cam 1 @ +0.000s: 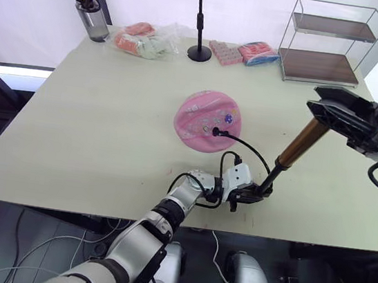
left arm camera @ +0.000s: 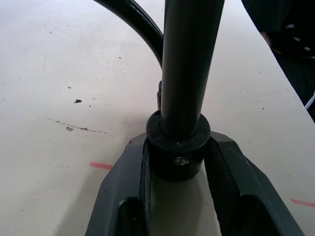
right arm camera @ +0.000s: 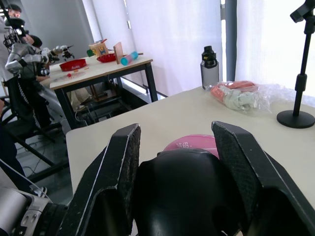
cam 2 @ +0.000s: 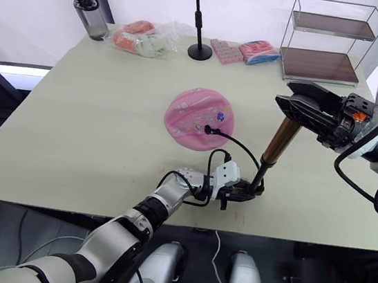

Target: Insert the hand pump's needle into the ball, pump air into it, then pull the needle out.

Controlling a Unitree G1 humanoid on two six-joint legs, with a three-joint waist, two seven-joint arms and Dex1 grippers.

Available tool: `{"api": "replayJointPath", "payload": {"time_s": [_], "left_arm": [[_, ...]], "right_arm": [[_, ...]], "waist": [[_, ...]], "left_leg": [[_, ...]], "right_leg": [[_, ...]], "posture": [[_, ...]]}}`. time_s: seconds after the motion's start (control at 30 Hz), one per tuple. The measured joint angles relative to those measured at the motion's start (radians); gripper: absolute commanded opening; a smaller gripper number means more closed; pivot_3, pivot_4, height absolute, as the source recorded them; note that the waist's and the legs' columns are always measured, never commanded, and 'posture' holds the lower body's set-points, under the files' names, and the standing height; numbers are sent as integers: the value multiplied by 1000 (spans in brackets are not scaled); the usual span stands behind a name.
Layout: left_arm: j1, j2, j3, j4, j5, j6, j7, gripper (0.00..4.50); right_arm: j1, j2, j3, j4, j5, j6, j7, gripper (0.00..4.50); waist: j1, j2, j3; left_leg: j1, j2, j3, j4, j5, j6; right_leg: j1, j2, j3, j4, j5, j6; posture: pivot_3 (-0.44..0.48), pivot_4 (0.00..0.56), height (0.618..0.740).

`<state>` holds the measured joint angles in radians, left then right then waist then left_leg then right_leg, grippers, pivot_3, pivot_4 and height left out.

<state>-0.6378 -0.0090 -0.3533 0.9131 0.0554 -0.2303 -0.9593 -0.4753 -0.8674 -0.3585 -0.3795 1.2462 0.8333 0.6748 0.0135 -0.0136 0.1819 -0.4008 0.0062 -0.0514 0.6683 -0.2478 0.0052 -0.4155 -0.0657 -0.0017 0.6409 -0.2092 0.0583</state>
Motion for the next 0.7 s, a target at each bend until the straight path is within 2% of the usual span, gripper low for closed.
{"api": "replayJointPath", "payload": {"time_s": [0.2, 0.43, 0.57, 0.7], "left_arm": [[-1, 0, 0, 6, 0, -5, -4, 1068], [2, 0, 7, 31, 9, -23, 5, 1068], [5, -1, 9, 50, 23, -44, 18, 1068], [6, 0, 10, 58, 32, -55, 23, 1068]], "right_arm": [[-2, -9, 0, -7, 9, 18, -16, 1833], [117, 10, 14, -105, -82, -76, 44, 1833], [223, 42, 99, -122, -205, -171, 85, 1833], [289, 90, 192, -110, -329, -248, 104, 1833]], "waist": [[0, 0, 0], [-2, -6, -9], [-3, -16, -25], [-3, -16, -28]], "left_leg": [[0, 0, 0, 0, -1, 1], [4, 1, 0, 0, -1, 2], [6, 3, -1, 0, -2, 2], [7, 3, -1, 0, -2, 2]], "right_leg": [[0, 0, 0, 0, 0, 0], [4, 0, 0, 0, 0, 0], [5, 2, -1, 0, -3, -3], [5, 2, -1, 0, -3, -4]], "posture": [[0, 150, 731], [0, 150, 731], [0, 150, 731], [0, 150, 731]]}}
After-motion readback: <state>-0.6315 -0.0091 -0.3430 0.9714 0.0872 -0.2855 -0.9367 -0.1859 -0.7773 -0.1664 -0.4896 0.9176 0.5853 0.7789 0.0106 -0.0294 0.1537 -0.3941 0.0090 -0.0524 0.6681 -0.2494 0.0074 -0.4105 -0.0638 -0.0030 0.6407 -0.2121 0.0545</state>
